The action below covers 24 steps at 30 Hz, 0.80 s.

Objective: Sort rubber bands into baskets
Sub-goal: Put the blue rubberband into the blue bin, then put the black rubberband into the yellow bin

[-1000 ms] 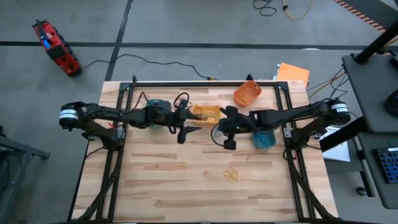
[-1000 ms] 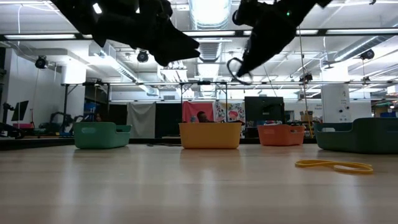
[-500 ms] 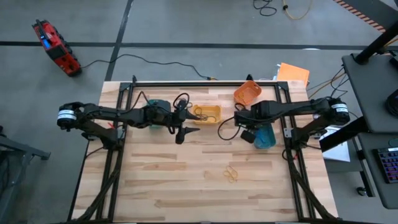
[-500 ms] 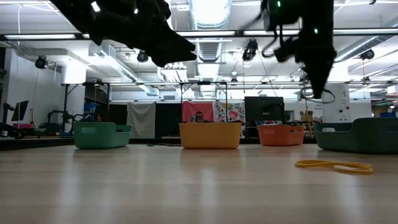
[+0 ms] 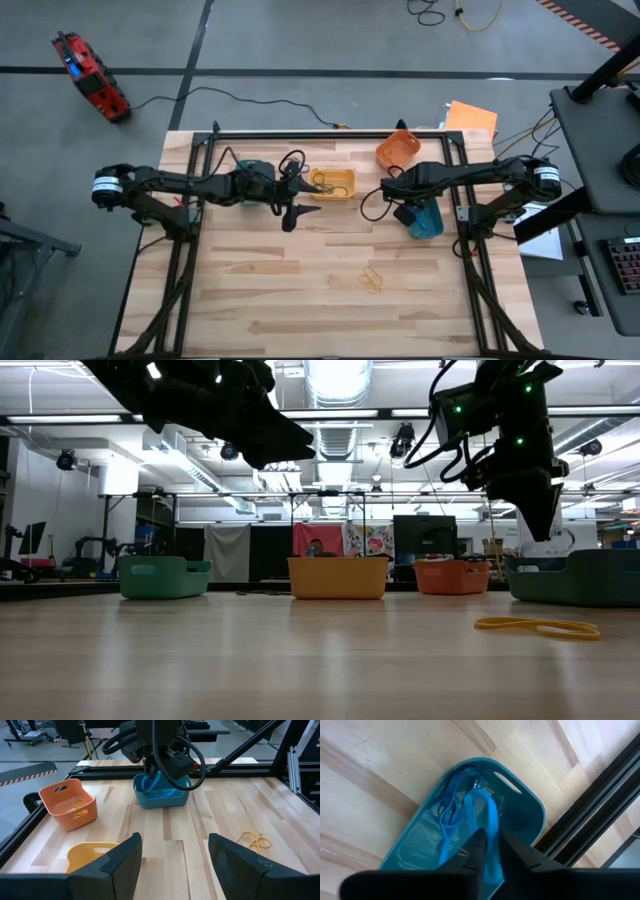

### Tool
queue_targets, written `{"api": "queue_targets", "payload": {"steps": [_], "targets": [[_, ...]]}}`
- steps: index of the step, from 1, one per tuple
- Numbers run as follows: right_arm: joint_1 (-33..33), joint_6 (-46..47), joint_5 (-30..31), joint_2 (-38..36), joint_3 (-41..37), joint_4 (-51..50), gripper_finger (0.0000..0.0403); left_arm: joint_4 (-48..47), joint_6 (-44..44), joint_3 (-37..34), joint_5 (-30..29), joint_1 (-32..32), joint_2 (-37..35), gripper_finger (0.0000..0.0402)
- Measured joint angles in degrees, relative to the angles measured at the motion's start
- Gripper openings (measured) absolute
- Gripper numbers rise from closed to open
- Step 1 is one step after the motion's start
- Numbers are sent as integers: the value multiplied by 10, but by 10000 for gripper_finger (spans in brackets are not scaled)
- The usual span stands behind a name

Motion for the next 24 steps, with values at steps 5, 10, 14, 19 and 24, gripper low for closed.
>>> {"api": "queue_targets", "payload": {"steps": [5, 10, 14, 19, 24], "targets": [[0, 0, 0, 0, 0, 0, 99, 0, 0, 0, -3, 0, 0, 212], [0, -17, 6, 0, 0, 19, 146, -2, 0, 0, -3, 0, 0, 212], [8, -83, 5, -7, 3, 137, 168, -40, -5, 0, -3, 0, -3, 212], [21, -231, 3, -27, 0, 339, 178, -114, -5, 0, -4, 1, -20, 212], [28, -338, -6, -41, -3, 467, 175, -174, 2, 0, -47, 1, -36, 212]]}}
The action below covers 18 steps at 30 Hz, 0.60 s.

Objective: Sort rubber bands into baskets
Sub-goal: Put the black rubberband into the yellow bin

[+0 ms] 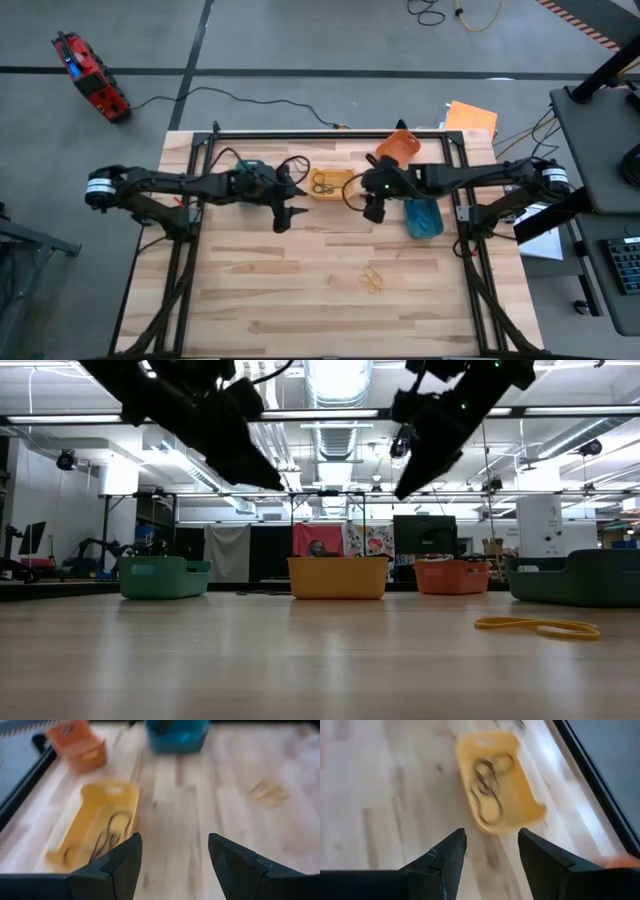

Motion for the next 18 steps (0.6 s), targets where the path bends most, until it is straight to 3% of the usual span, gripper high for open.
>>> {"api": "queue_targets", "payload": {"steps": [8, 18], "targets": [[3, -53, -38, 2, -6, 38, 165, -109, -6, 0, -102, 2, -15, 212], [0, -101, -39, 2, -18, 53, 165, -118, 7, 0, -100, 77, -12, 212]]}}
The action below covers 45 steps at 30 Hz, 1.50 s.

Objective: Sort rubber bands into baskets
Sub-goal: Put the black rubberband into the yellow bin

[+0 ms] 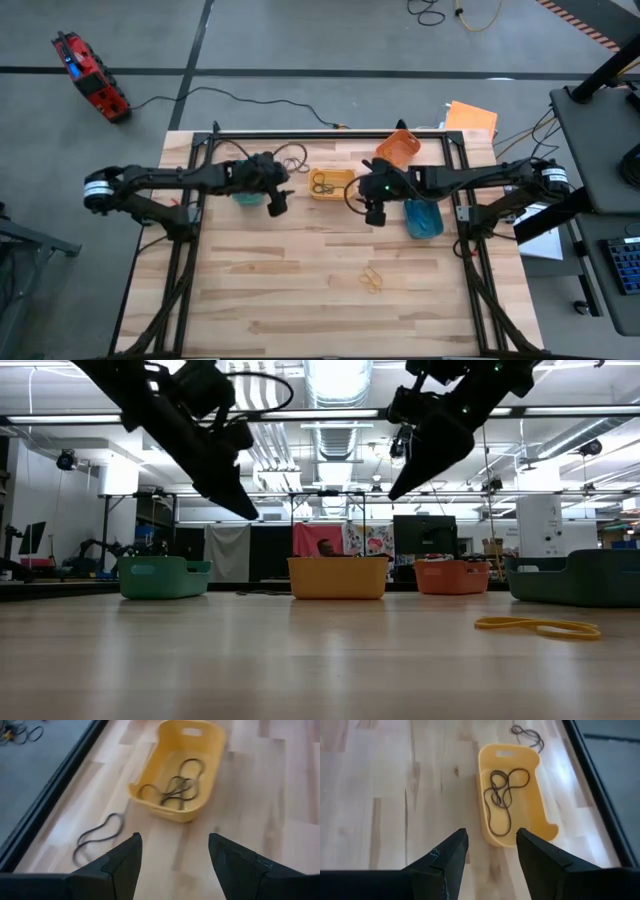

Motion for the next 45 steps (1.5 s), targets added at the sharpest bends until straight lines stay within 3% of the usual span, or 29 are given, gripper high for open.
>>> {"api": "queue_targets", "payload": {"steps": [5, 11, 16, 30, 45], "targets": [[-21, -43, 0, 0, -3, 43, 162, 27, 13, 0, 62, 65, 16, 212], [-62, -56, 0, 0, -3, 63, 162, 7, 26, 28, 70, 113, 50, 212], [-73, -26, 0, 0, -9, 62, 162, -64, 88, 74, 71, 128, 92, 212], [-74, 9, -30, 0, -50, 38, 162, -112, 148, 129, 70, 172, 226, 212], [-79, 23, -30, -1, -53, 70, 162, -96, 159, 139, 69, 213, 252, 194]]}}
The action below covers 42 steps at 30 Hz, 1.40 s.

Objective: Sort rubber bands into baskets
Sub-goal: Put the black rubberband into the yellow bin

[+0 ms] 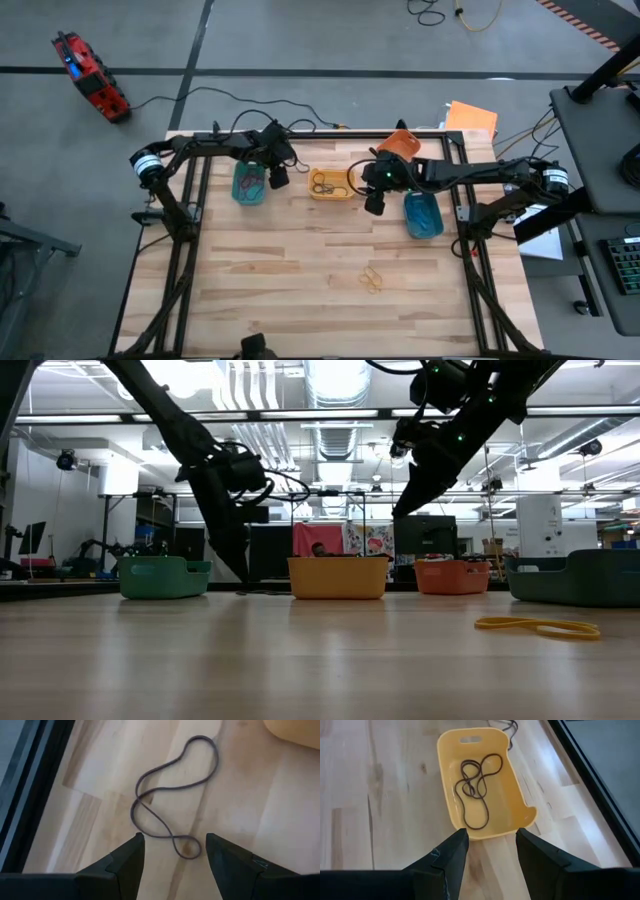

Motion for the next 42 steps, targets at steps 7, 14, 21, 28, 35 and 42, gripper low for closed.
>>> {"api": "queue_targets", "payload": {"steps": [7, 14, 21, 28, 35, 42], "targets": [[-1, -14, 0, 0, 0, 0, 162, 32, 13, 0, -2, 1, 28, 194], [-4, -24, 0, 0, 0, 14, 162, 36, 11, 0, -29, 3, 36, 189], [-5, -30, 0, 0, 0, 28, 162, 35, 12, 0, -28, 7, 36, 131], [-5, -30, 0, 0, 0, 26, 162, 33, 13, 0, -9, 9, 36, 33], [-5, -35, 0, 0, 0, 26, 162, 35, 16, -1, -9, 9, 30, 2], [-5, -34, 0, 0, 0, 26, 162, 16, -84, 23, -41, 12, 26, 27]]}}
